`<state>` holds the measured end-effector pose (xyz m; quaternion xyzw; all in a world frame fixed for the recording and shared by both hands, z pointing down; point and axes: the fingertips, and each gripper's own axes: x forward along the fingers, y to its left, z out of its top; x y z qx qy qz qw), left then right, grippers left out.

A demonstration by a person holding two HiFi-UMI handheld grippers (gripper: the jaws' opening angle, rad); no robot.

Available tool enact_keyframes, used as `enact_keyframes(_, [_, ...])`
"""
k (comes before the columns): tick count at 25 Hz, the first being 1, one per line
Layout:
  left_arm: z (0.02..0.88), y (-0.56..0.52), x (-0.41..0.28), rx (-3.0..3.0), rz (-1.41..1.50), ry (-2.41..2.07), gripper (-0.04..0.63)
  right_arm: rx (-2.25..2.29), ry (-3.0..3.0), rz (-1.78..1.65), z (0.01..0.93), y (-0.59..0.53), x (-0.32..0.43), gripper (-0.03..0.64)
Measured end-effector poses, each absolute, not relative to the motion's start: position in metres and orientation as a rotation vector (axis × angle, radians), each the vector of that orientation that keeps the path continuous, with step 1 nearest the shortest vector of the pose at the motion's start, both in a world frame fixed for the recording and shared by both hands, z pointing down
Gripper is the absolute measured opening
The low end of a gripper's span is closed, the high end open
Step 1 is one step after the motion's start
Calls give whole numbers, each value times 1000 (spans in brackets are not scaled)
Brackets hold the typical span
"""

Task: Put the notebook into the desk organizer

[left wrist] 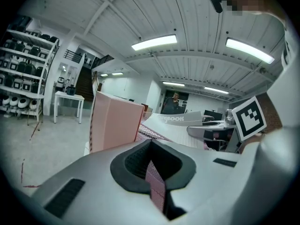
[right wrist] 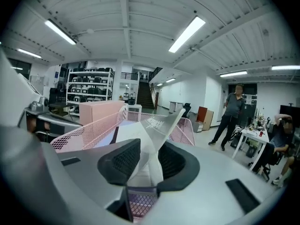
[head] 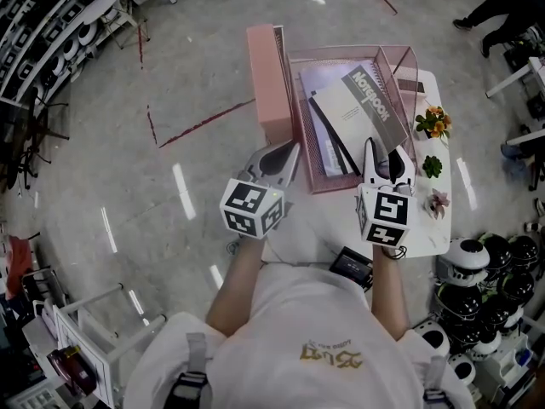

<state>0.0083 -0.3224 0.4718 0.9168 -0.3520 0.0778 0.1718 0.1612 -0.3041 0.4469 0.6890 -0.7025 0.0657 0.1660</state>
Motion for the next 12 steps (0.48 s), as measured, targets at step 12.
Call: enact_keyframes(12, [476, -322, 12, 2616, 253, -993, 14, 1918, -1893, 97, 456, -305, 167, 167])
